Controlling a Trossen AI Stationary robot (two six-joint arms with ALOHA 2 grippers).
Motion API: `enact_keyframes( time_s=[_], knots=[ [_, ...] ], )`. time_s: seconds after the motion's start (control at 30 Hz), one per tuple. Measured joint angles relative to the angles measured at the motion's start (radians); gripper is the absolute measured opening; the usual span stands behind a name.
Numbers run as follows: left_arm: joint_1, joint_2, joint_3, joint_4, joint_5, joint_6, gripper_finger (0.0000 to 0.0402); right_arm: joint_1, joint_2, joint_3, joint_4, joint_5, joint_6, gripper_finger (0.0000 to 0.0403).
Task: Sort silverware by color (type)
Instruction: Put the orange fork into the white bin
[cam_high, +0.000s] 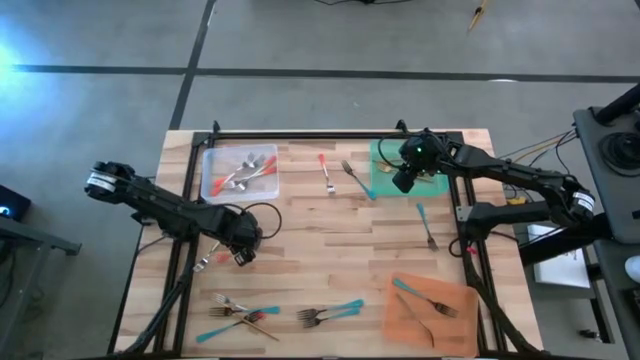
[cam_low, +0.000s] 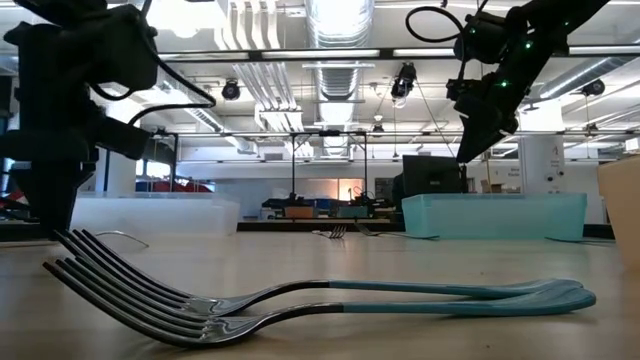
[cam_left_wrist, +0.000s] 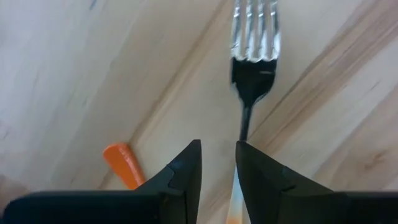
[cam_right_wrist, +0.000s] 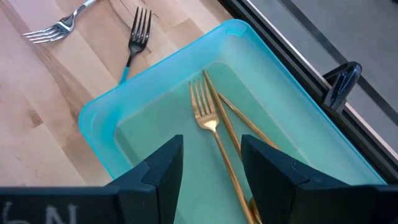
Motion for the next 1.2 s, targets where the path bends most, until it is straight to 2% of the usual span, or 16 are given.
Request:
enact_keyframes(
  time_s=[0.43, 0.8, 0.9, 1.03, 1.2],
  knots=[
    [0.001, -0.001, 0.014, 0.045, 0.022, -0.005, 0.0093, 0.000, 0.000, 0.000, 0.000, 0.000, 0.000, 0.0153],
    [-0.001, 0.137, 0.013, 0.095, 0.030, 0.003, 0.0091, 0.000, 0.000, 0.000, 0.000, 0.000, 0.000, 0.0153],
    [-0.001, 0.166, 0.038, 0.076, 0.030, 0.006, 0.0068, 0.000, 0.000, 0.000, 0.000, 0.000, 0.000, 0.0153],
    [-0.002, 0.171, 0.083, 0.018, 0.005, 0.006, 0.0012, 0.000, 0.000, 0.000, 0.000, 0.000, 0.000, 0.0153],
    [0.001, 0.168, 0.120, -0.021, -0.040, -0.001, 0.0002, 0.000, 0.000, 0.000, 0.000, 0.000, 0.000, 0.0153]
  ],
)
